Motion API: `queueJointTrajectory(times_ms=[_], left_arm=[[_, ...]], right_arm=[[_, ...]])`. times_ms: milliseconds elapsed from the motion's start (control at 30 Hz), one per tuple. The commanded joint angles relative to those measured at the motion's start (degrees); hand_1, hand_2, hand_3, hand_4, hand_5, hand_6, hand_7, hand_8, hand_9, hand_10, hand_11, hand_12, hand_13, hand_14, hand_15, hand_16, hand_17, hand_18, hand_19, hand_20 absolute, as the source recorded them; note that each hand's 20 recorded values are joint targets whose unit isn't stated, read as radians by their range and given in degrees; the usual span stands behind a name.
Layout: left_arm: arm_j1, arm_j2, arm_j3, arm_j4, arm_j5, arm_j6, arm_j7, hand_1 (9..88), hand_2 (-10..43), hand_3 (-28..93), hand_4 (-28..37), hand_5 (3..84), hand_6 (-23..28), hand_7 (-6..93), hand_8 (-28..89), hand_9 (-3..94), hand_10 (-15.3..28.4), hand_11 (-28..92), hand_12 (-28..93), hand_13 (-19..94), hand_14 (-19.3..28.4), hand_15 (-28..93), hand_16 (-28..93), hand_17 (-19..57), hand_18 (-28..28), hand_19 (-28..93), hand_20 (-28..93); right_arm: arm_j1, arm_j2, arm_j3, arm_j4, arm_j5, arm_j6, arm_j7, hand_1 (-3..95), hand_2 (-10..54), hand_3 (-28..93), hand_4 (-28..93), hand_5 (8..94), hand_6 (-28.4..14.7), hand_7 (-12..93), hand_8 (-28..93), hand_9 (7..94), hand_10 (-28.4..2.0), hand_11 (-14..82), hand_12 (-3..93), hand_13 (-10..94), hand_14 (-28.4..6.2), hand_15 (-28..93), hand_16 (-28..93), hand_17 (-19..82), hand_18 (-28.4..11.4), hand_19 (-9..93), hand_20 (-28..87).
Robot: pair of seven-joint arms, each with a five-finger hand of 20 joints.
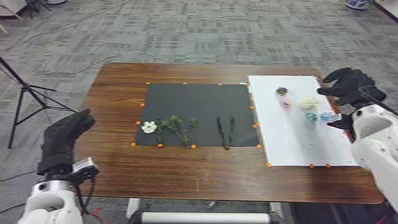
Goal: Arrange flowers
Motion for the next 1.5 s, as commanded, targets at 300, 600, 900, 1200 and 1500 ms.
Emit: queueJointTrajectory(times_ms=[300, 600, 900, 1200, 1500], left_arm=[[1.85, -1.75, -1.05, -1.28, 4.21, -4.36, -2.4, 25.9, 6.4, 69, -28.3, 53.9, 2.1, 15.3, -10, 52.6, 14.5, 21, 11, 44, 17.9, 24, -1, 6.0, 14.2, 21, 21], [1.7, -2.61, -0.56, -1.27, 4.88, -5.05, -2.99, 26.0, 6.4, 69, -28.2, 54.1, 2.1, 15.1, -10, 52.7, 14.5, 22, 11, 45, 17.9, 24, -1, 5.7, 14.2, 21, 21], [1.37, -2.44, -0.66, -1.33, 5.16, -4.31, -3.42, 26.0, 6.5, 69, -28.3, 54.0, 2.2, 14.9, -10, 52.9, 14.4, 21, 11, 45, 17.9, 24, -1, 5.6, 14.3, 20, 21], [1.51, -1.78, -1.96, -1.63, 4.87, -2.8, -3.01, 26.0, 6.5, 69, -28.2, 54.3, 2.3, 15.1, -10, 53.0, 14.5, 22, 11, 45, 17.8, 23, -1, 6.8, 13.3, 20, 21], [1.7, -1.68, -1.55, -1.16, 4.25, -1.91, -2.39, 26.0, 6.4, 69, -28.2, 54.4, 2.4, 15.1, -10, 53.0, 14.5, 22, 11, 44, 17.4, 22, -1, 6.7, 12.9, 17, 19]], right_arm=[[-3.78, -3.92, -1.52, 3.64, -0.68, -4.03, 0.41, 38.3, -9.5, 65, -15, 58.3, -0.7, 20, -6, 73.5, -13.6, 17.7, 21.3, 83, -6.3, 54, 34, 53, -17.3, 93, 45], [-2.49, -7.12, -3.83, 6.86, -0.6, -5.39, 0.36, 38.1, -9.5, 65, -15, 58.4, -1.3, 20, -6, 73.8, -13.7, 18.2, 21.5, 84, -6.1, 55, 34, 54, -17.0, 93, 45], [-1.63, -6.29, -7.3, 7.69, -0.7, -1.57, -0.04, 54.2, -9.5, 58, -16, 70.5, -0.3, 23, 12, 85.6, -11.1, 19.1, 28.0, 90, -3.7, 56, 34, 60, -15.0, 93, 52], [3.97, -1.7, -8.19, -3.38, 5.54, 4.04, -3.48, 59.3, -9.5, 58, -16, 77.3, -0.7, 23, 14, 91.3, -9.3, 19.4, 31.9, 93, -2.3, 57, 36, 64, -14.1, 93, 56], [25.89, -11.09, -26.29, -4.7, 10.33, -6.22, -9.6, 58.8, -9.5, 59, -16, 78.2, -0.8, 23, 13, 91.9, -8.9, 18.1, 32.6, 93, -1.7, 57, 37, 64, -13.5, 93, 57]])
